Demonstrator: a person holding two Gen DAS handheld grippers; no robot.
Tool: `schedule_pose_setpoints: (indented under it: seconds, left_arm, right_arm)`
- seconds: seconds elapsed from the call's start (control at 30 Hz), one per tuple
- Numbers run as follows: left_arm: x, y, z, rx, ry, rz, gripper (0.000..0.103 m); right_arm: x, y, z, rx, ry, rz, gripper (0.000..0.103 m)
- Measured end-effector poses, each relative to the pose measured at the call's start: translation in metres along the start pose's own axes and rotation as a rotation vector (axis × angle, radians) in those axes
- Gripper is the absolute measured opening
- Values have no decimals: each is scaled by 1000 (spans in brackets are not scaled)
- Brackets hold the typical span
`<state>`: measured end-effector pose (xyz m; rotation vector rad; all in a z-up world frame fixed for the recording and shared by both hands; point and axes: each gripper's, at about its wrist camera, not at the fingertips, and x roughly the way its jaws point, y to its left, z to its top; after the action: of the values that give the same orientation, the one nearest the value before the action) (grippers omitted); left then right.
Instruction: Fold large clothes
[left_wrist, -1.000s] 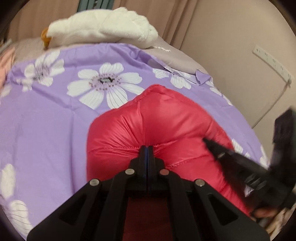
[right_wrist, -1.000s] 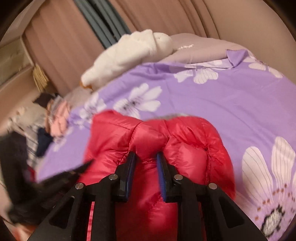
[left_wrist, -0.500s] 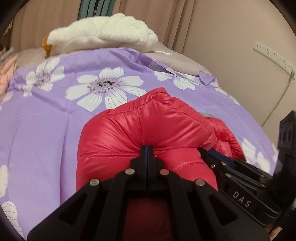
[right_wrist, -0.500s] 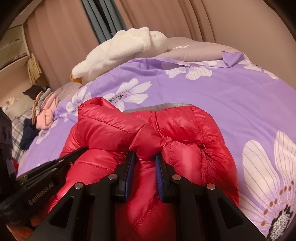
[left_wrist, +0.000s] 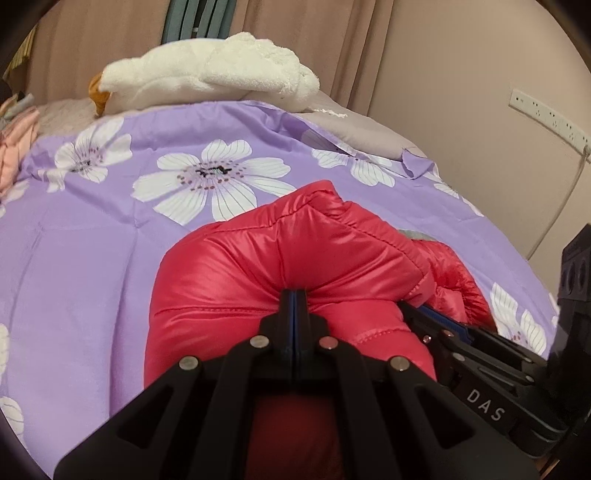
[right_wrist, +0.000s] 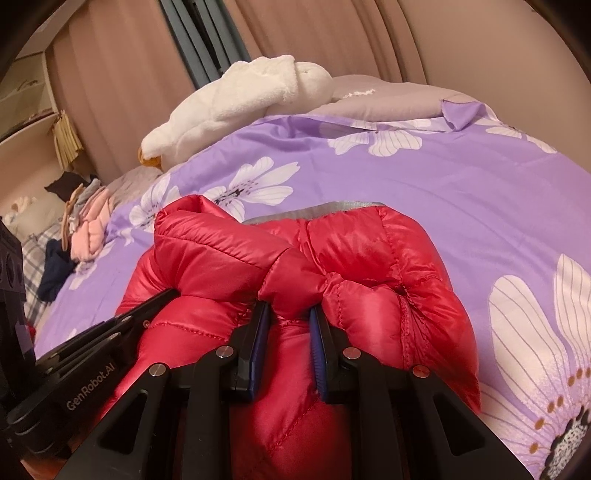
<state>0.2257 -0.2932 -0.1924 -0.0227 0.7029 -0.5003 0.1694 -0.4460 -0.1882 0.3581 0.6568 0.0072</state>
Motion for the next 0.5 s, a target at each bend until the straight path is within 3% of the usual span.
schedule_pose_setpoints:
  seconds: [0.13, 0.23, 0.27, 0.33, 0.37, 0.4, 0.47, 0.5]
  left_arm:
    - [-9, 4, 4, -17, -10, -24, 0]
    - [-26, 17, 11, -73, 16, -109, 3]
    - [-30, 21, 13, -91, 29, -136, 8]
    - [-44, 35, 19, -151, 55, -207, 26]
    - [-53, 41, 23, -172, 71, -239, 47]
    - [-62, 46, 26, -180, 80, -253, 70]
    - [-84, 55, 30, -159, 57, -248, 88]
    - [-93, 59, 30, -138, 40, -244, 89]
  right_arm:
    - [-11, -5, 4, 39, -18, 54, 19]
    - [-25, -17, 11, 122, 20, 157, 23]
    - [-32, -24, 12, 172, 37, 202, 31]
    - [-50, -39, 16, 281, 63, 303, 54]
    - [-56, -42, 17, 303, 71, 315, 77]
    - [-67, -45, 18, 315, 75, 317, 91]
    - [-87, -50, 20, 298, 65, 294, 93]
    - [-95, -54, 20, 294, 61, 280, 93]
